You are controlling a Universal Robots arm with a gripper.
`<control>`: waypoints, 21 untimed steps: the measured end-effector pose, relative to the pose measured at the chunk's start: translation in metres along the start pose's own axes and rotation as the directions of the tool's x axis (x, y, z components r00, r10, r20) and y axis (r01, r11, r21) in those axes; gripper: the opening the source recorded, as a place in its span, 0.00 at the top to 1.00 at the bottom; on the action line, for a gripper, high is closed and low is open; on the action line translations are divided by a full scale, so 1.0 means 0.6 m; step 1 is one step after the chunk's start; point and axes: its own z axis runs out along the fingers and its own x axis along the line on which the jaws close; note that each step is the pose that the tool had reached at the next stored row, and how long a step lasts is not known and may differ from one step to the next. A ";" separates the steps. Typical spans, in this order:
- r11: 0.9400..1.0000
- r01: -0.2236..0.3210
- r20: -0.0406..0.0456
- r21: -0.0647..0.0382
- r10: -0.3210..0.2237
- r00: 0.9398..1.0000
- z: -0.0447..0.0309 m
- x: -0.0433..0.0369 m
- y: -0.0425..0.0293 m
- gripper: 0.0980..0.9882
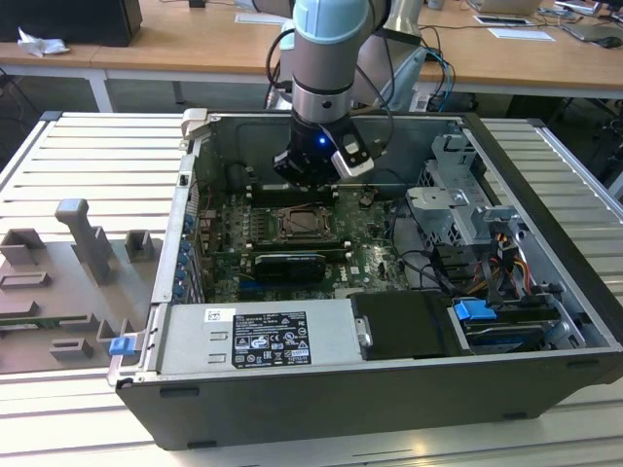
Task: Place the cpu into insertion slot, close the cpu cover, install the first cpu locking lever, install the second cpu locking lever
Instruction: 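Install the first cpu locking lever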
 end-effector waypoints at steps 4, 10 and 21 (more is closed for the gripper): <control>1.000 0.000 0.000 0.000 0.000 1.000 0.004 -0.002 -0.001 0.99; 1.000 0.000 0.000 0.004 0.000 1.000 0.009 -0.003 -0.001 0.99; 1.000 0.000 0.000 0.006 0.000 1.000 0.007 -0.003 -0.001 0.99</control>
